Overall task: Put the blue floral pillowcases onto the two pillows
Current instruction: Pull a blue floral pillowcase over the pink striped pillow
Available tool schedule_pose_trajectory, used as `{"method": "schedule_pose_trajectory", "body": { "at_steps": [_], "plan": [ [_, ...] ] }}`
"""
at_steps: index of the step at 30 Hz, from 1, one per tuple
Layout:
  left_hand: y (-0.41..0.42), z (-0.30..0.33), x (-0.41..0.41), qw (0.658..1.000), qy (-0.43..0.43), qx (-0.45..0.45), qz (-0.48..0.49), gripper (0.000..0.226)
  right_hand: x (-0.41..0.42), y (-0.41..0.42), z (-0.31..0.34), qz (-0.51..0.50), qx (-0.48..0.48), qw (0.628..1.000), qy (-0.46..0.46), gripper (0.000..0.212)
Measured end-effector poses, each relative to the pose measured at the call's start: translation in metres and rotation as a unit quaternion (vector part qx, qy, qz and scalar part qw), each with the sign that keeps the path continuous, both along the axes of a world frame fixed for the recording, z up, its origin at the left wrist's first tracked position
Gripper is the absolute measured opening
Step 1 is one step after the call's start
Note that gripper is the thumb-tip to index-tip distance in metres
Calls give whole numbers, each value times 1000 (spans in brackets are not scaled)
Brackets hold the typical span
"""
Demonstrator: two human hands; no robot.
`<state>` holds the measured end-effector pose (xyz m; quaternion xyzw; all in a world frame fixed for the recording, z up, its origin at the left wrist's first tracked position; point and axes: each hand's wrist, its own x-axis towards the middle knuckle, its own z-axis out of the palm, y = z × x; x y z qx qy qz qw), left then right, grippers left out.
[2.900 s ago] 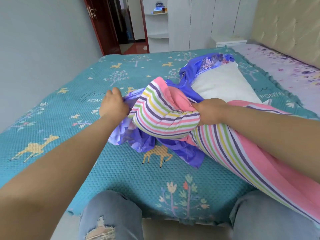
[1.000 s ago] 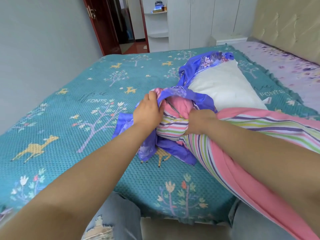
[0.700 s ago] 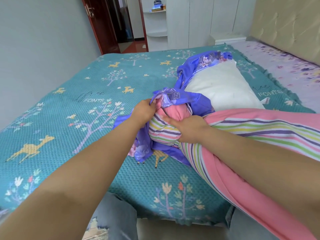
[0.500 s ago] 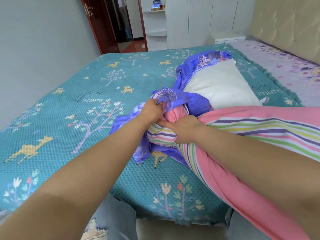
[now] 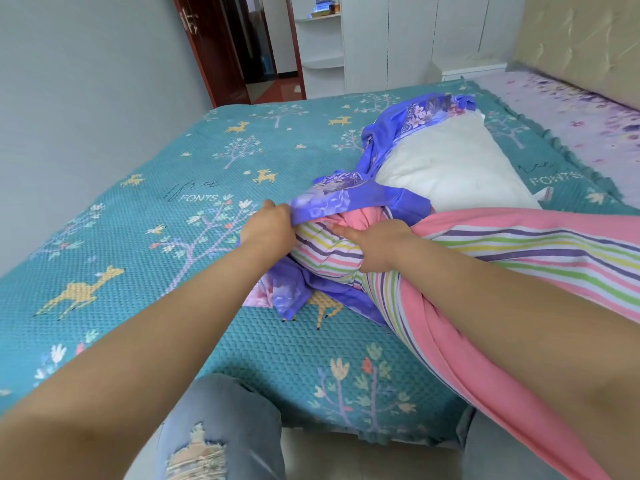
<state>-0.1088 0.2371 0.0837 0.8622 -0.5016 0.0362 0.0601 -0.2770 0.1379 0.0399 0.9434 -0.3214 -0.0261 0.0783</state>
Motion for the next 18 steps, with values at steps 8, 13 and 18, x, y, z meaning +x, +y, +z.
{"method": "schedule_pose_trajectory", "body": {
  "at_steps": [8,13,18],
  "plan": [
    [-1,-14,-50,832,543,-108,-27,33,-6,-5,-2,-12,-1,1000,-3,79],
    [-31,-3,-37,970,173,-152,-74,21,-3,18,-4,23,-33,999,-16,77],
    [-63,7,-27,992,32,-104,-69,46,4,48,-16,52,-79,994,-49,96]
  ]
}}
